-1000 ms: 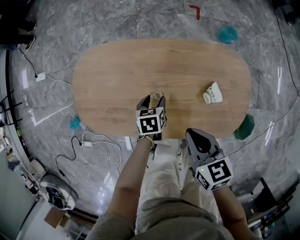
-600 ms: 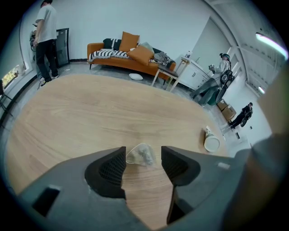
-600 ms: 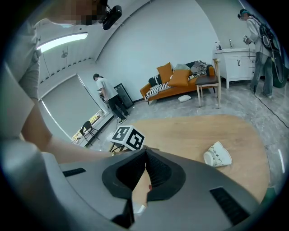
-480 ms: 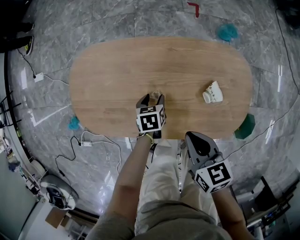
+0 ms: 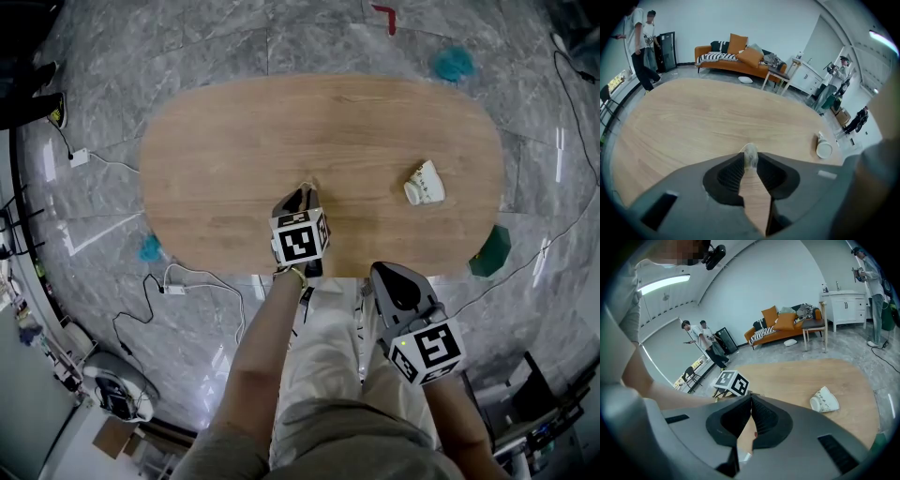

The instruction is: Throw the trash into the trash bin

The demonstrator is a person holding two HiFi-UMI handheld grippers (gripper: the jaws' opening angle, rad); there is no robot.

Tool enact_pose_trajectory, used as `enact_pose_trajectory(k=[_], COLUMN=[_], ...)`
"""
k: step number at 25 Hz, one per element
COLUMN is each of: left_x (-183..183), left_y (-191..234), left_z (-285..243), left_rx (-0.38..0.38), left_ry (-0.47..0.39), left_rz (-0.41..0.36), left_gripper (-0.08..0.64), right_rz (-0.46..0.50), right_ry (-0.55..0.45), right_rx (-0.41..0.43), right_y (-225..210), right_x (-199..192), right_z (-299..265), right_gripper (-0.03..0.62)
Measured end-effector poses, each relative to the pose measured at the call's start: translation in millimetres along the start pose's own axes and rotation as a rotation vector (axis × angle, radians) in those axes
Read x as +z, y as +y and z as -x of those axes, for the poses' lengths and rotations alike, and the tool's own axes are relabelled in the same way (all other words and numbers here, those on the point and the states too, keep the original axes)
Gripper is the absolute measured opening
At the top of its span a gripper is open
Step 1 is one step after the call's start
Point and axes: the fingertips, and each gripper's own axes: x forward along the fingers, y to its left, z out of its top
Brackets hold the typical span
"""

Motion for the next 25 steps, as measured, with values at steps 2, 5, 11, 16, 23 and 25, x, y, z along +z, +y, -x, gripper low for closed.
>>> enact_pose_trajectory(k=[2,5,11,16,23,25], left_x=[2.3,7.7,16.4,21.6,26.3,26.5], left_y=[-1.0,-4.9,-13.5,-23.0,-35.2,-39.5], left_z=[4.9,13.8,31.8,44.6,64.4,71.7], left_rx=[-0.005,-0.016,-0.035,-0.052,-0.074,-0.083], left_ry=[-0.004,-0.016,-0.028,-0.036,-0.043,-0.044], left_rz=[0.001,-0.004,-0.007,-0.005,-0.015,-0.021], left_gripper=[0.089,0.084,0.081,0.077,0.074,0.074], right_rz=[0.004,0.011,0.026,0.037,0.047,0.050], right_ry=[-0.008,-0.023,-0.048,-0.058,-0.077,-0.085], right_rx=[0.001,0.000,-0.004,-0.003,0.001,-0.001], right_y=[2.2,4.1,8.8,12.2,20.0,21.7], right_x=[3.3,9.5,22.2,29.2,38.5,41.0], right_z=[2.2,6.4,17.0,23.8,33.2,36.8], right_gripper=[0.009,0.009,0.009,0.009,0.009,0.009])
